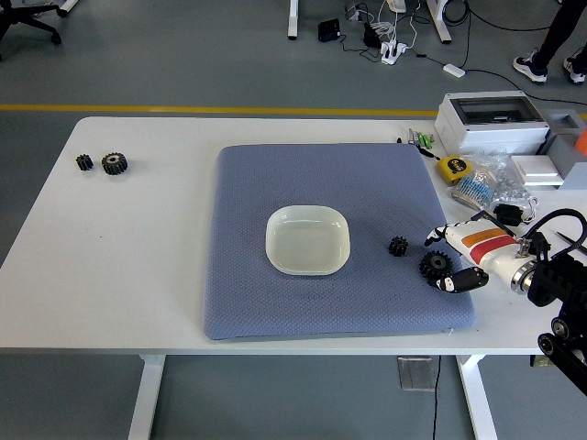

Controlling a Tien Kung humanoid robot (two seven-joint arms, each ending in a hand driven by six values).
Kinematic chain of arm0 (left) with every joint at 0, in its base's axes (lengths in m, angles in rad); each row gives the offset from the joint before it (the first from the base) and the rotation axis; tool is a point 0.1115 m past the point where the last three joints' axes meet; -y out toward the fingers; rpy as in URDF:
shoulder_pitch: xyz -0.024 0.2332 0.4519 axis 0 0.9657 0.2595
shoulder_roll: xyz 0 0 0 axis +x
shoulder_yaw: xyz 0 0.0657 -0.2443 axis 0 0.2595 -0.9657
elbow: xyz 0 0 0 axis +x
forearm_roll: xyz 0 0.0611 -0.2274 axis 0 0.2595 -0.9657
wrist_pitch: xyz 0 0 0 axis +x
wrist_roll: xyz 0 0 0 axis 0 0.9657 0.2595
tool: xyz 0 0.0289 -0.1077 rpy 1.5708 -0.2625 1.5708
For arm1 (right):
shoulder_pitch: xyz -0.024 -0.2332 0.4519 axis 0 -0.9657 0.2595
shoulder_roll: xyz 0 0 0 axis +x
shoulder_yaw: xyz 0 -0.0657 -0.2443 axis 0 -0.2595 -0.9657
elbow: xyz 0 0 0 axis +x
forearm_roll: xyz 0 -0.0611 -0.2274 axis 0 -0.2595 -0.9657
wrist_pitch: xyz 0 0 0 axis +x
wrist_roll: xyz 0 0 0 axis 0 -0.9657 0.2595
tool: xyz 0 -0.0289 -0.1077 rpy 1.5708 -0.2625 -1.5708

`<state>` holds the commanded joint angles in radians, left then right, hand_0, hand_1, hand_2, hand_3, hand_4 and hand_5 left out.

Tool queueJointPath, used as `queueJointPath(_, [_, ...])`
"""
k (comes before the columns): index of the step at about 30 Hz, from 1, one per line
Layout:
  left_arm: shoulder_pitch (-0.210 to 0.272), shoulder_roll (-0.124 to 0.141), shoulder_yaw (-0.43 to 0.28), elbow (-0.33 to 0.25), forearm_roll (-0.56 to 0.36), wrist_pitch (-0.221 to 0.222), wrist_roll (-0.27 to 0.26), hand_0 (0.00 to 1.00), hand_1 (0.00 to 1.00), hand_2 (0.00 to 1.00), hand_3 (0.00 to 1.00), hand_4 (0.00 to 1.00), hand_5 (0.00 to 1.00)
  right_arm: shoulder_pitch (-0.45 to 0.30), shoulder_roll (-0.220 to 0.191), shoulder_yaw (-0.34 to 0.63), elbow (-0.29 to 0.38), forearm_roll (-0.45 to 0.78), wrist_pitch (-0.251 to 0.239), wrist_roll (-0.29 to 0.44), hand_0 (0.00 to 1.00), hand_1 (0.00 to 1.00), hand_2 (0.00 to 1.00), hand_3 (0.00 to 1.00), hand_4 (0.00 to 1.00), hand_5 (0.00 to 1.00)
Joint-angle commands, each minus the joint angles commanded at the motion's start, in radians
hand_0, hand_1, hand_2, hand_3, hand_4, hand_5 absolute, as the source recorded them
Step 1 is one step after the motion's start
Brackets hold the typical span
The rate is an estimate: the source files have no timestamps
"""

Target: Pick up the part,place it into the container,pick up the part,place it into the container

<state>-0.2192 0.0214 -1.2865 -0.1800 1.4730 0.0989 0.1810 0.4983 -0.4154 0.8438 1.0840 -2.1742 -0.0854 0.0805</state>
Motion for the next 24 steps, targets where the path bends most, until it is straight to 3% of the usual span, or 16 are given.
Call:
queueJointPath(15, [-0.003,0.001,0.002,0.000,-0.002,-0.001,0.000,0.669,0.655,0.625,0.559,0.582,0.531,0.004,0.003,-0.015,-0.021,0.010,-0.005,-0.003,0.548,0.653,0.724,0.710,0.907,0.335])
queueJointPath(16, [-0.003,0.001,0.003,0.000,-0.003,-0.001,0.000,0.670,0.654,0.625,0.559,0.582,0.531,0.003,0.005,-0.017,-0.023,0.012,-0.007,-0.003,0.517,0.630,0.698,0.637,0.898,0.339])
queueJointPath(21, [-0.003,0.001,0.006,0.000,-0.006,-0.001,0.001,0.670,0.654,0.625,0.559,0.582,0.531,0.002,0.009,-0.023,-0.029,0.031,-0.027,0.002,0.517,0.630,0.698,0.637,0.898,0.339])
queueJointPath(22, [-0.003,0.001,0.007,0.000,-0.007,-0.001,0.001,0.670,0.654,0.625,0.559,0.582,0.531,0.003,0.010,-0.024,-0.031,0.034,-0.033,0.003,0.348,0.506,0.612,0.553,0.833,0.345])
queueJointPath(24, [-0.004,0.002,0.008,0.000,-0.009,-0.002,0.001,0.670,0.654,0.625,0.559,0.582,0.531,0.004,0.011,-0.026,-0.034,0.039,-0.041,0.002,0.348,0.506,0.612,0.553,0.833,0.345])
